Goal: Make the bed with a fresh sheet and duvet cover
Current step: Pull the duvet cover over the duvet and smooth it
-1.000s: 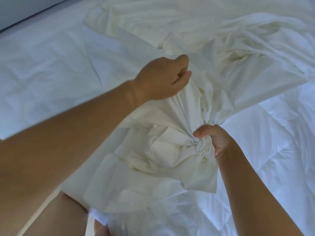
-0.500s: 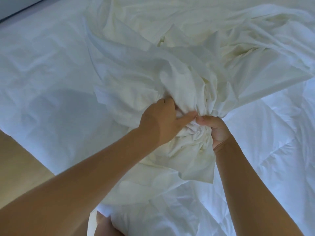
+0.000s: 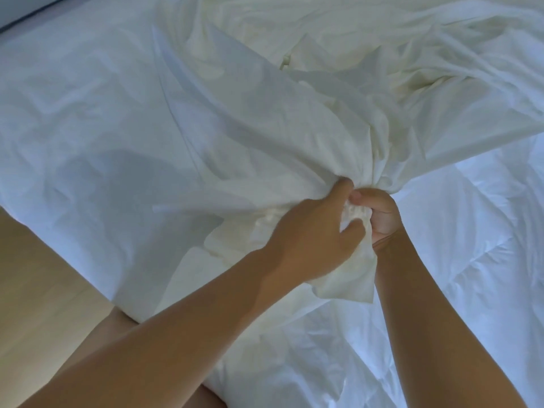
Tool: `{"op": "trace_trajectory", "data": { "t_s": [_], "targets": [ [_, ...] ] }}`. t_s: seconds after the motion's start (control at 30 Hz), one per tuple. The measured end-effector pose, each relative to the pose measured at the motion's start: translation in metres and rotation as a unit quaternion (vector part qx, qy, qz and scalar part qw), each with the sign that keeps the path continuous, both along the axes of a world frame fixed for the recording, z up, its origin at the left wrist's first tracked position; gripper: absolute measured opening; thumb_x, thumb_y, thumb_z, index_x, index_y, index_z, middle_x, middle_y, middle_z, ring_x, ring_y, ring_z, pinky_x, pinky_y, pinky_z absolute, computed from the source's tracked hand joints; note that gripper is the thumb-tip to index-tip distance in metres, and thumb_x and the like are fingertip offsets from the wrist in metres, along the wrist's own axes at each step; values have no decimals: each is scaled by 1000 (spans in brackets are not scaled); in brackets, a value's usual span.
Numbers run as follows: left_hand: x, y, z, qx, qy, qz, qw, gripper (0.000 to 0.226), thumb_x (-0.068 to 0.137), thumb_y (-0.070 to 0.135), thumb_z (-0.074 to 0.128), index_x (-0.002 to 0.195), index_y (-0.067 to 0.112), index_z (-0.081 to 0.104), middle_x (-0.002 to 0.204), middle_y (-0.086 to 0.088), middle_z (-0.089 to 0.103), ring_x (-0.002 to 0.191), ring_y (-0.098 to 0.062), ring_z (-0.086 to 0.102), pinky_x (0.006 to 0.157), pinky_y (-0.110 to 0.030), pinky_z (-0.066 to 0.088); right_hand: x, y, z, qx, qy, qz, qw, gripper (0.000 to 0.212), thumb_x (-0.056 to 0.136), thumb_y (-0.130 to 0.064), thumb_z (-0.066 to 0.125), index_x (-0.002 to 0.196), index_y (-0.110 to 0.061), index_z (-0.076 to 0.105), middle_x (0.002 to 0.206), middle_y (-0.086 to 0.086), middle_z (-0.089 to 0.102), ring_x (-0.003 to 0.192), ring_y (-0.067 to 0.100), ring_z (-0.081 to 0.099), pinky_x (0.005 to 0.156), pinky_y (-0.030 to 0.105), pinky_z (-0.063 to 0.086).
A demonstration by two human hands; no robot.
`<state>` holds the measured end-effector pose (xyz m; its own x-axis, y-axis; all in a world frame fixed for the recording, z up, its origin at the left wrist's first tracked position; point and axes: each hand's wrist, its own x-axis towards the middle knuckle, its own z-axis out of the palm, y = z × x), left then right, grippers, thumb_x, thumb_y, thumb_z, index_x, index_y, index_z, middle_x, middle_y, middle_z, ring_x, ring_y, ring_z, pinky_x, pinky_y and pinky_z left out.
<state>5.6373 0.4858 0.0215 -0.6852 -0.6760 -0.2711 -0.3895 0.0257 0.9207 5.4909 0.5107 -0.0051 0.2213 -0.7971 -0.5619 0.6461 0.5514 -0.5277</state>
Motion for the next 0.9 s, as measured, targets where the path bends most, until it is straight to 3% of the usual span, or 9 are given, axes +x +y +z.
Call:
{"op": "trace_trajectory", "data": {
  "t_s": [0.1, 0.17, 0.2, 0.3, 0.37, 0.5, 0.63, 0.77, 0.9],
  "targets": [
    [17, -5, -8, -85, -51, 110, 989, 44, 90, 37, 49, 132, 24, 47, 67, 5, 49, 66, -19, 52, 66, -31, 45, 1, -1, -3, 7, -20, -11, 1000, 37, 56, -12, 80, 92, -9, 76, 86, 6, 73, 82, 20, 71, 73, 31, 57],
    [21, -11, -19, -152, -101, 161, 970, 55, 84, 47, 45, 124, 12, 57, 87, -5, 56, 83, -27, 56, 75, -35, 49, 0, -1, -4, 24, 0, -9, 1000, 45, 46, -12, 86, 89, -6, 76, 87, 10, 74, 83, 23, 71, 73, 32, 57],
    [20, -16, -23, -142, -108, 181, 967, 52, 84, 47, 45, 114, 8, 61, 91, -9, 57, 87, -29, 56, 77, -37, 49, -4, -1, -6, 35, 10, -18, 999, 50, 39, -13, 89, 86, -6, 77, 86, 10, 73, 83, 24, 71, 72, 33, 57],
    [4, -44, -19, 86, -91, 175, 977, 28, 89, 37, 55, 98, 11, 61, 91, -2, 58, 92, -23, 56, 79, -28, 42, -5, 0, -4, 46, 36, -24, 998, 57, 32, -13, 92, 87, -9, 77, 88, 10, 73, 83, 25, 71, 70, 36, 57],
    [-9, -61, -18, 159, -56, 154, 974, 20, 89, 31, 56, 82, 13, 61, 77, -2, 59, 82, -21, 57, 71, -26, 39, -6, 1, -3, 62, 46, -17, 997, 60, 31, -14, 94, 89, -11, 77, 89, 9, 73, 84, 26, 71, 69, 37, 57],
    [-27, -83, -19, 29, -62, 126, 990, 41, 86, 17, 62, 52, 15, 40, 51, 4, 43, 48, -9, 40, 51, -22, 34, -5, 0, 2, 98, 62, 3, 993, 62, 24, -16, 95, 84, -11, 78, 86, 10, 73, 80, 26, 72, 64, 36, 57],
    [-50, -88, -4, -24, 7, 138, 990, 16, 84, 12, 62, 74, 0, 62, 64, -3, 61, 61, -17, 57, 62, -26, 46, -3, -2, 8, 80, 63, -21, 995, 57, 24, -15, 95, 77, -10, 78, 81, 9, 73, 77, 24, 72, 62, 35, 58],
    [-57, -64, -13, 24, 73, 203, 976, 14, 88, 11, 59, 75, 5, 58, 61, -3, 55, 55, -12, 46, 59, -26, 42, 7, 1, 9, 36, 39, -58, 997, 39, 35, -9, 88, 72, -13, 76, 74, 4, 73, 71, 20, 71, 63, 32, 57],
    [-53, -42, -28, 16, 94, 239, 966, 16, 92, 13, 56, 80, 2, 58, 66, -14, 59, 59, -22, 51, 60, -34, 45, 13, 6, 1, 32, 49, -96, 994, 30, 55, 1, 58, 69, -18, 77, 67, -1, 70, 65, 16, 69, 62, 29, 56]
  ]
}}
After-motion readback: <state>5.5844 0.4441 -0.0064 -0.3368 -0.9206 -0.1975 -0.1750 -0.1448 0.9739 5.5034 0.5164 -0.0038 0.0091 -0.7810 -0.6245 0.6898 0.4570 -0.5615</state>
